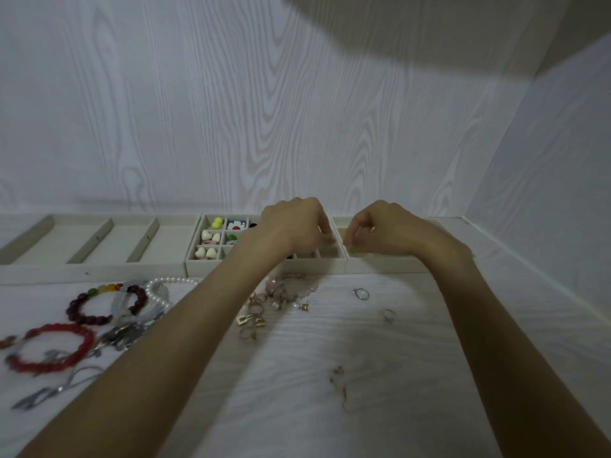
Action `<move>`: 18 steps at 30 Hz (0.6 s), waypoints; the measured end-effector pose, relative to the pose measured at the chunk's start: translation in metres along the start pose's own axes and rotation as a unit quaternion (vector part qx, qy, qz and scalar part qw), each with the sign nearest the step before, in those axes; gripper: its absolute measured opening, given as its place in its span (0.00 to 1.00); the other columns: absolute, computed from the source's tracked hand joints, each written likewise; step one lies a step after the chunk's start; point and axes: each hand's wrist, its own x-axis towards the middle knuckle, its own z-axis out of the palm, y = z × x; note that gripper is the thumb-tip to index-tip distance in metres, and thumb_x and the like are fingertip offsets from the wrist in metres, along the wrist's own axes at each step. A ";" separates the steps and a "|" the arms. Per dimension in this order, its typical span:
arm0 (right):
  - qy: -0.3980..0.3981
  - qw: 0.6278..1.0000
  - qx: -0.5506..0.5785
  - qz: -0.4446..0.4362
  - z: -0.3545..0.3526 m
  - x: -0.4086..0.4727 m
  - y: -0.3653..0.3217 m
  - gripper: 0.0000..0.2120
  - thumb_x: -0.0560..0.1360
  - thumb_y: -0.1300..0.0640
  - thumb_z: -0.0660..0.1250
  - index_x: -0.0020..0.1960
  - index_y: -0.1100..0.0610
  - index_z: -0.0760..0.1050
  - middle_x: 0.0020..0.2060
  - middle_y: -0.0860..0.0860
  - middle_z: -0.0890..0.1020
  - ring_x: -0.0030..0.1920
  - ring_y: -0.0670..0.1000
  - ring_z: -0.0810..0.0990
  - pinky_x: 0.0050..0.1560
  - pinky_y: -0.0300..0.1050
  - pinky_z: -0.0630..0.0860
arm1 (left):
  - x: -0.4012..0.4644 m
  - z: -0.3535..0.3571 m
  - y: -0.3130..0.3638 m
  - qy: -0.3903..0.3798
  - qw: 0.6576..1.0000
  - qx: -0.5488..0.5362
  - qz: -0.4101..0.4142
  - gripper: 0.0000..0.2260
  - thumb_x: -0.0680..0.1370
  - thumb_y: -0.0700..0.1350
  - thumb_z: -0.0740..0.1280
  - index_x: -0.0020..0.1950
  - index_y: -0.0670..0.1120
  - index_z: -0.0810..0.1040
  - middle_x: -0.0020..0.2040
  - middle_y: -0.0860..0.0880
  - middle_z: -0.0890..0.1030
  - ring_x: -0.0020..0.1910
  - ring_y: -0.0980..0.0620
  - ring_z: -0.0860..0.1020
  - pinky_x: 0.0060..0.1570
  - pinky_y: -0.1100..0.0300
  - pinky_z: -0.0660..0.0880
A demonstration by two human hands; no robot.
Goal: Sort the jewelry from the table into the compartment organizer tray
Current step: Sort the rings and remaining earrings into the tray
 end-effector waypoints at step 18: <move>-0.027 0.990 0.077 -0.112 0.050 -0.091 0.019 0.06 0.68 0.57 0.75 0.43 0.47 0.85 0.38 0.42 0.83 0.39 0.41 0.79 0.38 0.29 0.71 | -0.103 0.024 -0.007 -0.205 0.943 -0.257 0.061 0.13 0.79 0.48 0.63 0.60 0.46 0.80 0.45 0.53 0.81 0.36 0.66 0.76 0.33 0.76 0.69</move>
